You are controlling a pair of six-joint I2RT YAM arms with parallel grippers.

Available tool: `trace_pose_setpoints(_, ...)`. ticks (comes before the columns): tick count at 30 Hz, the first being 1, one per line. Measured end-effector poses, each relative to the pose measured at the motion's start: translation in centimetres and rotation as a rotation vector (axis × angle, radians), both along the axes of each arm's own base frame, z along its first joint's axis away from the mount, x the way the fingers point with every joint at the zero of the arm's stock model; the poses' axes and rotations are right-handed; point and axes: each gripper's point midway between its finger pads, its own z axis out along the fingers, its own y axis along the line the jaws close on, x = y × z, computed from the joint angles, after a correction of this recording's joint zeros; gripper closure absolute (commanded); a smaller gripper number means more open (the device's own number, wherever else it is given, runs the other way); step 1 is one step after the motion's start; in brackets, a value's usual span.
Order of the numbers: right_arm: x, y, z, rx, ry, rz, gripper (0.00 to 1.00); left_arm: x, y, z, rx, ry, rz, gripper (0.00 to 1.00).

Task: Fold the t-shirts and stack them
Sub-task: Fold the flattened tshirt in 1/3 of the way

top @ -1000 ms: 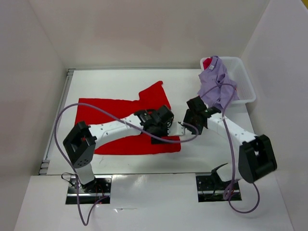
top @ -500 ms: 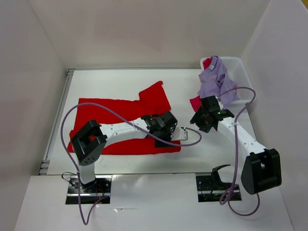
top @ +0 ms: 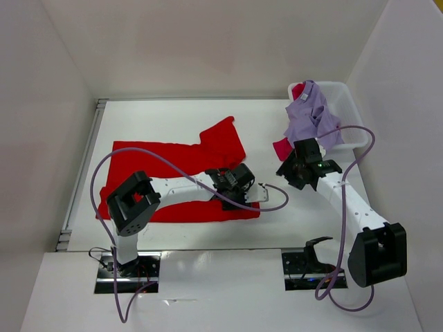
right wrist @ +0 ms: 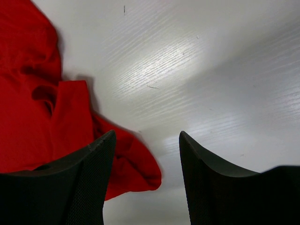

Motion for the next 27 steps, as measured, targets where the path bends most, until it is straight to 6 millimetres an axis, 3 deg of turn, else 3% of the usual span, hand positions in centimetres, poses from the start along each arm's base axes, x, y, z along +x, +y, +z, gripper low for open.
trace_pose_setpoints(11,0.2,0.4,0.0,0.017,-0.011,0.016,0.4,0.1,-0.3,0.2,-0.019,0.002,0.024,0.36)
trace_pose_setpoints(22,0.2,0.5,0.1,0.021,-0.013,0.021,0.4,1.0,-2.3,2.3,-0.093,-0.008,0.059,0.36)
trace_pose_setpoints(27,0.2,0.5,0.0,0.021,-0.013,0.021,0.4,1.0,-2.2,2.2,-0.091,-0.006,0.061,0.36)
